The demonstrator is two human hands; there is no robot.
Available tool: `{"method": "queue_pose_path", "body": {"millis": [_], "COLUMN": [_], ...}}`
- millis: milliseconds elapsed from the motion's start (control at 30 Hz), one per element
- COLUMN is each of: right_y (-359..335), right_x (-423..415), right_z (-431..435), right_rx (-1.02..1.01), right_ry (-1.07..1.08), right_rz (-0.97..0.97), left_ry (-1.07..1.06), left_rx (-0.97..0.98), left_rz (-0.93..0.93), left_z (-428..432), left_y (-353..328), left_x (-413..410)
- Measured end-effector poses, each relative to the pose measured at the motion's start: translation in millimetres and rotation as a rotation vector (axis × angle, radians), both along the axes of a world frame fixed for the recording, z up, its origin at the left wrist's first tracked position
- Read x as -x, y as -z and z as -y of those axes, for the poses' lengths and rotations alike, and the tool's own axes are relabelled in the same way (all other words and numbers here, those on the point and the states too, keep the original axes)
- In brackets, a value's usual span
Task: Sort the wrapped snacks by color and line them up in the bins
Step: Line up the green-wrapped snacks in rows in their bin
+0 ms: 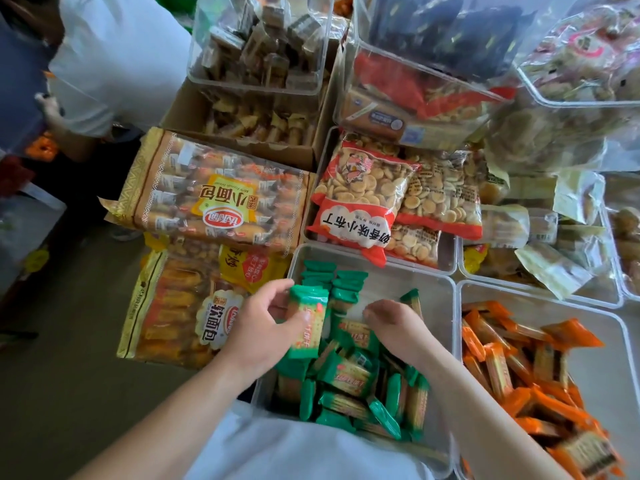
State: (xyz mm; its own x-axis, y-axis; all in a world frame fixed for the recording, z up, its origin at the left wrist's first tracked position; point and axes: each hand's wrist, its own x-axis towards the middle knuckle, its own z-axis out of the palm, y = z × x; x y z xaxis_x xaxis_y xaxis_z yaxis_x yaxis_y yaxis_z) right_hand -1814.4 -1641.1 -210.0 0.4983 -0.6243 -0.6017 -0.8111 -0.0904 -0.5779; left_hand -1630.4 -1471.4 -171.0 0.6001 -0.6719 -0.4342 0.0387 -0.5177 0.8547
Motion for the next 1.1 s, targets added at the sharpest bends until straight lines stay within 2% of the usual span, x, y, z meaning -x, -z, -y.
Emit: {"method": "queue_pose_path", "body": {"millis": [100,267,367,600,800,1000,1100], "right_y": [33,54,58,46,11,-32,-34], "right_x": [-13,-26,-26,-7,17,61,83], "right_z": [4,5,7,0,-11,-41,-56], "right_rx": [-0.002,0.042,-0.004,0.068,0.219,0.449,0.464], "right_ry": [-0.236,-0.377,-0.431,-0.469,-0.482,-0.345,-0.356], "right_rz": [-0.167,-0.278,-0.295,-0.246,-0.150,0.012,-0.022], "left_ry": [0.033,0.042,0.053,0.062,0.088,0.083,0.077], "left_rx": [-0.003,-0.011,-0.021,-0.042,-0.039,-0.026,-0.020], "left_rz": [-0.013,-0.056,-0.036,0.000,0.025,0.054,0.049], "left_z": [-2,-5,-7,-11,-11,-9,-7], "left_y": [4,12,14,18,15,9,9], "left_x": [5,12,13,18,22,28,32]}}
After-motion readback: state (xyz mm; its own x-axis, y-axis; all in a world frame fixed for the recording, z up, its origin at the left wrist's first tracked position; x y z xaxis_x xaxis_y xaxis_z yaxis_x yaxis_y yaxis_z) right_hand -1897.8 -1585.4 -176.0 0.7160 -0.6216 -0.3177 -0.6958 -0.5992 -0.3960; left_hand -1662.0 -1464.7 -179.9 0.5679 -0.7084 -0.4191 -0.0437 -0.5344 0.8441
